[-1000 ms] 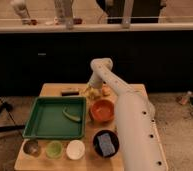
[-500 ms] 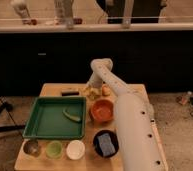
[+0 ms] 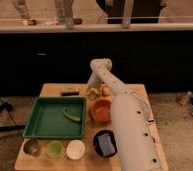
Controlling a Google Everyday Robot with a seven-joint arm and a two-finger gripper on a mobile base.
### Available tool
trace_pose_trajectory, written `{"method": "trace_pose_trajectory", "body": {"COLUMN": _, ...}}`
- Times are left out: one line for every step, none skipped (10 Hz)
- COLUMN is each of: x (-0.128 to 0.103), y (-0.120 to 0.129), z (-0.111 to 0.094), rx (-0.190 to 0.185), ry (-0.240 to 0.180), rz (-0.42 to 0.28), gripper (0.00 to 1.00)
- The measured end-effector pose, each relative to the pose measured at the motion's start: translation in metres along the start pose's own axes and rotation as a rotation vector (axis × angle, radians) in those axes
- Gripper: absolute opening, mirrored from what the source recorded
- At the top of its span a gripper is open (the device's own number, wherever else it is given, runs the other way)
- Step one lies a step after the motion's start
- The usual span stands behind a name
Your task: Place banana in metal cup
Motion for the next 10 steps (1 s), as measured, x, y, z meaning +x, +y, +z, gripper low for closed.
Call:
{"method": "trace_pose_trajectory", "body": {"x": 0.000, "y": 0.000, "z": -0.002, "rx": -0.002, "ry": -0.001, "rz": -0.001, "gripper": 0.31}}
{"method": "trace_pose_trajectory", "body": {"x": -0.002, "y": -0.002, "z": -0.001, "rx": -0.001, "ry": -0.005, "rz": -0.004, "gripper": 0.19}}
{"method": "trace_pose_trajectory", "body": {"x": -0.002, "y": -0.003, "z": -0.001, "rx": 0.000, "ry": -0.005, "rz": -0.006, "gripper": 0.14}}
{"method": "trace_pose_trajectory", "body": {"x": -0.004, "y": 0.002, "z": -0.003, "rx": 0.003, "ry": -0.002, "rz": -0.005, "gripper": 0.13}}
{"method": "trace_pose_trajectory", "body": {"x": -0.004, "y": 0.008, "z": -0.007, "rx": 0.006, "ry": 0.004, "rz": -0.004, "gripper": 0.13}}
{"method": "trace_pose_trajectory", "body": {"x": -0.005, "y": 0.012, "z": -0.010, "rx": 0.007, "ry": 0.011, "rz": -0.006, "gripper": 0.13}}
{"method": "trace_pose_trajectory", "body": {"x": -0.006, "y": 0.007, "z": -0.014, "rx": 0.013, "ry": 0.017, "rz": -0.017, "gripper": 0.13}}
{"method": "trace_pose_trajectory", "body": {"x": -0.005, "y": -0.002, "z": -0.018, "rx": 0.021, "ry": 0.025, "rz": -0.030, "gripper": 0.13}}
{"method": "trace_pose_trajectory", "body": {"x": -0.004, "y": -0.005, "z": -0.022, "rx": 0.024, "ry": 0.033, "rz": -0.036, "gripper": 0.13}}
{"method": "trace_pose_trajectory", "body": {"x": -0.004, "y": -0.007, "z": -0.025, "rx": 0.026, "ry": 0.038, "rz": -0.040, "gripper": 0.13}}
